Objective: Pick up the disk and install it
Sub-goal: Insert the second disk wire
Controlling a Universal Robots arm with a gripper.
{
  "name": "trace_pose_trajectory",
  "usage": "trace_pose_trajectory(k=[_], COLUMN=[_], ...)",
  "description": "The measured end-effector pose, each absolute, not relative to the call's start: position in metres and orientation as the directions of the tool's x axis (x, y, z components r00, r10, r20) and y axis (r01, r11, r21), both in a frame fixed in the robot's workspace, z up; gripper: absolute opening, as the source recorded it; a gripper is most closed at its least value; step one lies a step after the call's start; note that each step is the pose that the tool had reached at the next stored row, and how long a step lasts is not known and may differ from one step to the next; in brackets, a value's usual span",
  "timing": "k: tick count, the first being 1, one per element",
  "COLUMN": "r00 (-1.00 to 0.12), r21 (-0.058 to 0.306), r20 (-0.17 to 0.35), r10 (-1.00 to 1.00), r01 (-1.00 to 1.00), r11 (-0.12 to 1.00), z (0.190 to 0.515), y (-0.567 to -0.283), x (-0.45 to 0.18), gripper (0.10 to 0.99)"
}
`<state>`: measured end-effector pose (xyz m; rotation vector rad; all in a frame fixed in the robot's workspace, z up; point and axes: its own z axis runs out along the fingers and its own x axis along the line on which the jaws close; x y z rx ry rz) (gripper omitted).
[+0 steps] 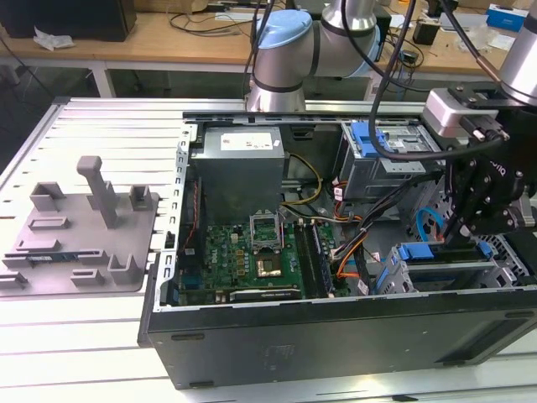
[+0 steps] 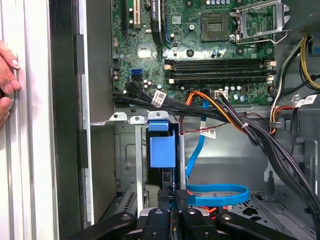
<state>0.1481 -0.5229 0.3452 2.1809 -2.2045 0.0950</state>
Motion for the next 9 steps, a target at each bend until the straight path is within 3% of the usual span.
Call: trace_pose_trajectory(k=[9], r00=[-0.011], r21=[-0.016], r20=[0.071], r10=[-0.997], r01=[-1.000], r11=[0.010], z=[0.3433], y=[-0.5229], x=[0.1481], gripper=[0.161])
